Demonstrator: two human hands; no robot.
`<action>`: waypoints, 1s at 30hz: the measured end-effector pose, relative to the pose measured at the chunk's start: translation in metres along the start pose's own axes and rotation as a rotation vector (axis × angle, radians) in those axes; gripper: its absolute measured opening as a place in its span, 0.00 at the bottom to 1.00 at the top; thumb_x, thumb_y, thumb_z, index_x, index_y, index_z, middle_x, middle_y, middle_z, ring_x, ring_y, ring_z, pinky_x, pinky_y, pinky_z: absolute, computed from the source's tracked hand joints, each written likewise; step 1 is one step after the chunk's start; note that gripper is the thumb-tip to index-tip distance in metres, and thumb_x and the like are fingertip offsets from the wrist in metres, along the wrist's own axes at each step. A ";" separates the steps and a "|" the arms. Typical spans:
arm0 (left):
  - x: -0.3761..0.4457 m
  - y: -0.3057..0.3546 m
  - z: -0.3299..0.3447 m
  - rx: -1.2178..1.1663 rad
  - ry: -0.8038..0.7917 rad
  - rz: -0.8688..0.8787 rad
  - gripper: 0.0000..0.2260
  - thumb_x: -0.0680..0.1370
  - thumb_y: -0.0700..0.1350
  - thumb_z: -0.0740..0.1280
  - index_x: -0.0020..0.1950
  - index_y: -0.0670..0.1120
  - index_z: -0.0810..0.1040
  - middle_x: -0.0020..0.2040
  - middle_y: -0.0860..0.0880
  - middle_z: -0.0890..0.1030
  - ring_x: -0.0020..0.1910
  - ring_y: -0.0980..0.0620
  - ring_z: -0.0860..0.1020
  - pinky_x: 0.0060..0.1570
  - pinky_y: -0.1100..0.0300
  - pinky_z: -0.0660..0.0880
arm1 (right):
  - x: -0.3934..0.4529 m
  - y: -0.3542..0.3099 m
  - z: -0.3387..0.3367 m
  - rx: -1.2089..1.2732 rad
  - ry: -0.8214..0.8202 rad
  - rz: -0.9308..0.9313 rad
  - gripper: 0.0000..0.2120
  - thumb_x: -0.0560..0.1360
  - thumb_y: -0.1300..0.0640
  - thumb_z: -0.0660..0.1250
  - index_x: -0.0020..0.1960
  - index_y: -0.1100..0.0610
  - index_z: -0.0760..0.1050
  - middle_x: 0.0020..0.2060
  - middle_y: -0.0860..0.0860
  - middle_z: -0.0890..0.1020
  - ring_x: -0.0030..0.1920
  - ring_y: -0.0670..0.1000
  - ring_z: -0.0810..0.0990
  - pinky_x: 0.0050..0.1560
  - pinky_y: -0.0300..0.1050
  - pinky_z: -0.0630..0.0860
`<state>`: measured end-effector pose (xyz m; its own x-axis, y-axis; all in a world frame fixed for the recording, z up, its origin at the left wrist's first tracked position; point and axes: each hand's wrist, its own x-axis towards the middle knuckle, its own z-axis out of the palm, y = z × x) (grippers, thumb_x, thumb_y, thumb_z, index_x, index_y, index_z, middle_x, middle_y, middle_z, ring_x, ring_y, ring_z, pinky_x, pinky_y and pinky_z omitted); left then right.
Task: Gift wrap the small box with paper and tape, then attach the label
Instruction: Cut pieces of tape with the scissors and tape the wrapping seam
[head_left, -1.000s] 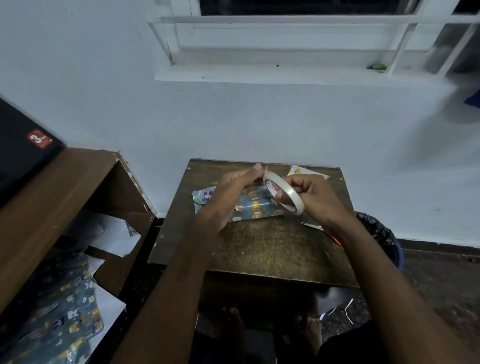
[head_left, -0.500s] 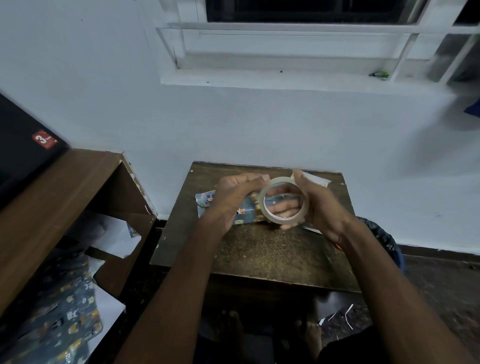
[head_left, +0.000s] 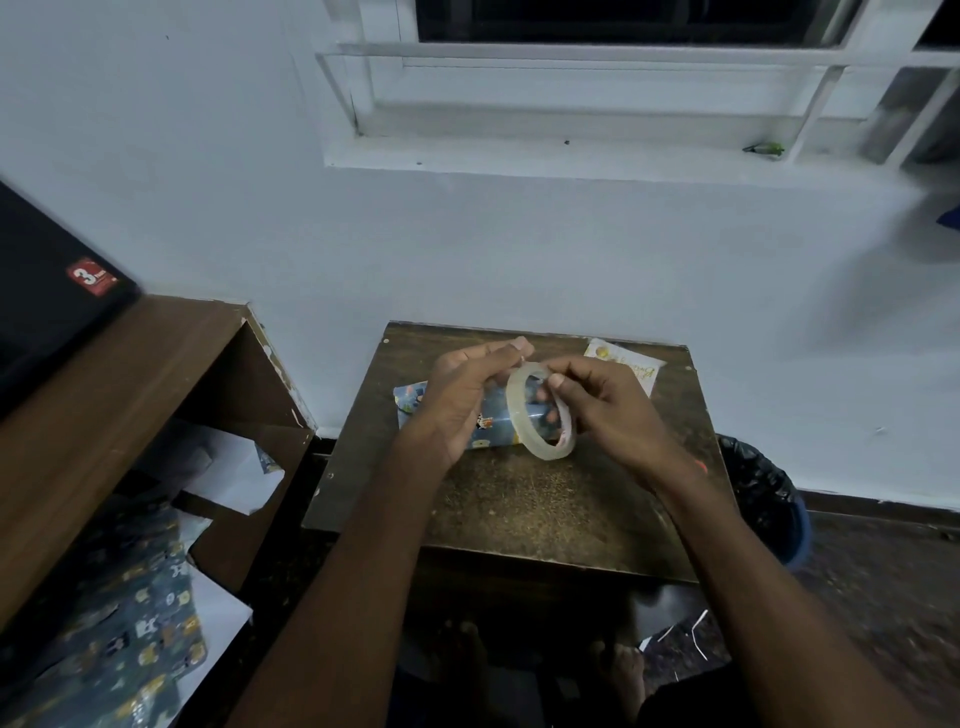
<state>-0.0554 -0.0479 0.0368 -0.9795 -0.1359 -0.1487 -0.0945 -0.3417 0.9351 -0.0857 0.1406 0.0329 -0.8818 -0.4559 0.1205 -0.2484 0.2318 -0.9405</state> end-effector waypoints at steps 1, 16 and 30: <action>-0.001 0.001 0.000 -0.002 0.000 -0.015 0.05 0.80 0.41 0.73 0.46 0.43 0.87 0.49 0.44 0.87 0.46 0.52 0.85 0.53 0.59 0.82 | 0.001 0.002 0.001 -0.078 -0.022 -0.038 0.09 0.84 0.61 0.64 0.56 0.56 0.84 0.44 0.51 0.87 0.44 0.52 0.86 0.48 0.51 0.83; -0.002 -0.008 0.004 0.134 0.058 0.026 0.06 0.81 0.45 0.73 0.53 0.43 0.87 0.47 0.47 0.88 0.48 0.50 0.85 0.55 0.52 0.81 | -0.003 -0.004 0.023 -0.421 0.163 -0.200 0.07 0.76 0.58 0.75 0.53 0.50 0.87 0.39 0.41 0.80 0.42 0.44 0.76 0.42 0.40 0.70; 0.005 -0.005 0.000 0.042 0.097 0.037 0.13 0.84 0.51 0.68 0.51 0.45 0.88 0.53 0.47 0.88 0.59 0.49 0.84 0.65 0.53 0.78 | 0.003 0.016 0.027 -0.192 0.076 -0.147 0.20 0.76 0.60 0.76 0.62 0.40 0.83 0.47 0.46 0.85 0.49 0.55 0.82 0.49 0.63 0.81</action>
<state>-0.0597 -0.0474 0.0317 -0.9608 -0.2379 -0.1425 -0.0681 -0.2959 0.9528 -0.0819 0.1197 0.0101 -0.8563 -0.4325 0.2824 -0.4419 0.3302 -0.8341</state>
